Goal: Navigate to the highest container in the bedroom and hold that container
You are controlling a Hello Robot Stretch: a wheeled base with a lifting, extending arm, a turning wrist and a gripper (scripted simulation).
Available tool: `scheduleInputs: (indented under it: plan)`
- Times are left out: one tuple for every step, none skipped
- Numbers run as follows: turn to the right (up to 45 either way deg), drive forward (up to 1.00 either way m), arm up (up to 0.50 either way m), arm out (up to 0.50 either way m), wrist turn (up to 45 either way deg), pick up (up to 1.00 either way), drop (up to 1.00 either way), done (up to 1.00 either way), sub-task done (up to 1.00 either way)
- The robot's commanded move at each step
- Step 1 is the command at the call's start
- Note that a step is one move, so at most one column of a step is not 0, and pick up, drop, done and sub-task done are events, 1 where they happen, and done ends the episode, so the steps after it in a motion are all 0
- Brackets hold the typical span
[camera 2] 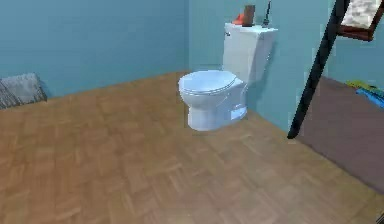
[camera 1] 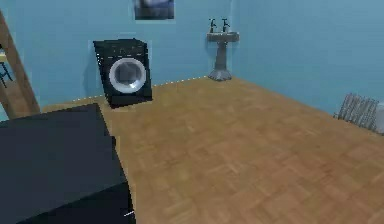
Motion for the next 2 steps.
scheduleInputs:
  plan:
    - [45.0, 0.00, 0.00, 0.00, 0.0, 0.00, 0.00, 0.00, 0.00]
    - [45.0, 0.00, 0.00, 0.00, 0.0, 0.00, 0.00, 0.00, 0.00]
